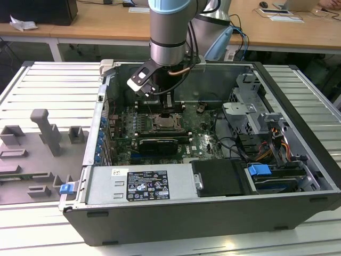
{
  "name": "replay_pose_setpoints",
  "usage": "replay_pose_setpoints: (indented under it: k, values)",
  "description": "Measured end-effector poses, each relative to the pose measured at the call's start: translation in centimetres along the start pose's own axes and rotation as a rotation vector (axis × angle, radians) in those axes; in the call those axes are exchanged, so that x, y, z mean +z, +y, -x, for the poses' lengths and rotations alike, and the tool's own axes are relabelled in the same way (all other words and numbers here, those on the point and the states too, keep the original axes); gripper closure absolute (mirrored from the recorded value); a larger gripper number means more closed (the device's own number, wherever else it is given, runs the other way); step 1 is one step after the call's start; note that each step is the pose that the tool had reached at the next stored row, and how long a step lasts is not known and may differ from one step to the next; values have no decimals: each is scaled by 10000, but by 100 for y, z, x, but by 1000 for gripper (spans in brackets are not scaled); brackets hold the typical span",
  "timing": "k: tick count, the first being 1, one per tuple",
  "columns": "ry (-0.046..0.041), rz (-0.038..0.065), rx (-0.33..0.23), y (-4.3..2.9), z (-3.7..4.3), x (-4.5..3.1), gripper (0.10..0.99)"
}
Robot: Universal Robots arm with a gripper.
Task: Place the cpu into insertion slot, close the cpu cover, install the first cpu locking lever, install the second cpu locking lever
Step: 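Install the first cpu locking lever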
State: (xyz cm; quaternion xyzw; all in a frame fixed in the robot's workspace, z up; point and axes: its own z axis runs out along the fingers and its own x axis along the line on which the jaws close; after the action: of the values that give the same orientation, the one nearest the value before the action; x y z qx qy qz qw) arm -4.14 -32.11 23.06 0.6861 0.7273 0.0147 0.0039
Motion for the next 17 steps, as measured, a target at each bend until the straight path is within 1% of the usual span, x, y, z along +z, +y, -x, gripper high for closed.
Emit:
replay_pose_setpoints:
  k: [9,17]
  values:
    - [1,0,0,1,-1,-49,980]
    - [-5,-1,-1,2,-1,-77,980]
